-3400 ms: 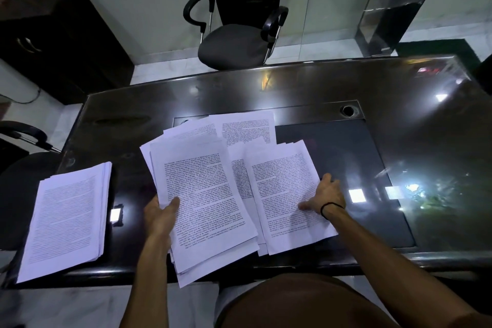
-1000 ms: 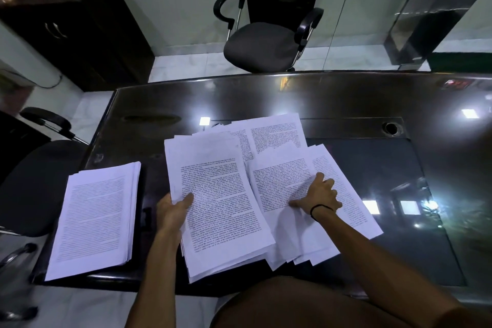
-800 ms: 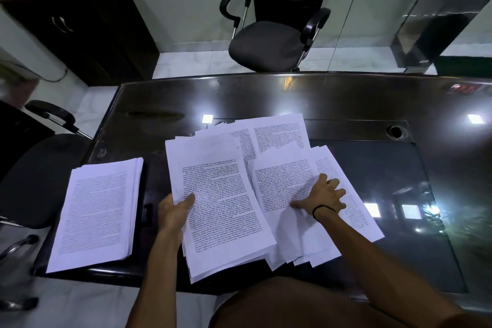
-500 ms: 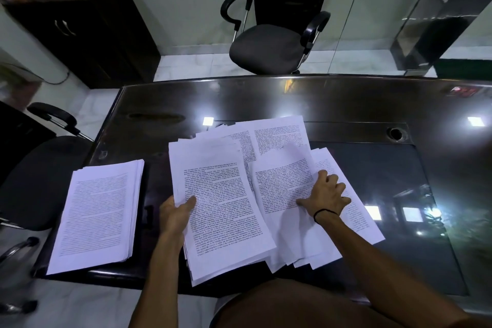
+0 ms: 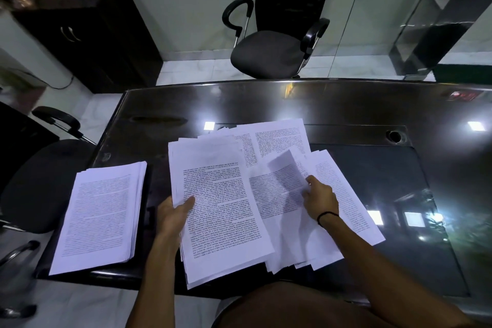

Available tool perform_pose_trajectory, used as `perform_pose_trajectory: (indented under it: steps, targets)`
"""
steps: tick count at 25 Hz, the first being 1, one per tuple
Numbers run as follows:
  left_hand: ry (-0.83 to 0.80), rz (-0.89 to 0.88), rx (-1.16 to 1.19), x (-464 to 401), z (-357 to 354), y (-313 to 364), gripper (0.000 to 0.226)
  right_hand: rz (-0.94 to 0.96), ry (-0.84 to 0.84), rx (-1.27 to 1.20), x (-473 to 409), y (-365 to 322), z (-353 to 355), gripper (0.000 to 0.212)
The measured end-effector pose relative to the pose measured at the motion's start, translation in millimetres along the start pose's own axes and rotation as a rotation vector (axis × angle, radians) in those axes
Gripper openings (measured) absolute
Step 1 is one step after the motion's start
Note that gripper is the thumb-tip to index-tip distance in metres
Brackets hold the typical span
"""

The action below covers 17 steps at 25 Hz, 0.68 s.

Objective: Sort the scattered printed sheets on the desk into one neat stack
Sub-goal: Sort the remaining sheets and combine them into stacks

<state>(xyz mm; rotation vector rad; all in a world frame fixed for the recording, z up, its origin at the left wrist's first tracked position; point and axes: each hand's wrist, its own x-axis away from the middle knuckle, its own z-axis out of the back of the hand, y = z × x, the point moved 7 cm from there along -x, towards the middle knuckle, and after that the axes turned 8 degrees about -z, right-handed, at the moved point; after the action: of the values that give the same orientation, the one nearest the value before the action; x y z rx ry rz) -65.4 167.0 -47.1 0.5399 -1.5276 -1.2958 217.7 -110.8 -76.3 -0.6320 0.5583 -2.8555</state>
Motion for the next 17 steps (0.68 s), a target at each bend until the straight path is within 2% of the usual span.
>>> perform_pose_trajectory:
  steps: [5, 7, 9, 12, 14, 17]
  targets:
    - [-0.247, 0.074, 0.041, 1, -16, 22, 0.029, 0.073, -0.193, -0.405, -3, -43, 26, 0.014]
    - [-0.257, 0.063, 0.083, -3, -26, 34, 0.029, 0.080, -0.314, -0.654, 6, -65, 27, 0.012]
    - [-0.252, 0.030, 0.110, -8, -32, 39, 0.028, 0.127, -0.404, -0.803, 29, -90, 29, 0.018]
    - [-0.268, 0.031, 0.137, -10, -32, 31, 0.036, 0.068, -0.564, -0.906, 61, -110, 13, 0.043]
    - [-0.260, 0.102, 0.119, -11, -26, 13, 0.049, 0.119, -0.704, -0.885, 70, -113, -13, 0.041]
    - [-0.291, 0.264, 0.130, 4, -27, -22, 0.041, 0.209, -0.733, -0.733, 64, -98, -40, 0.047]
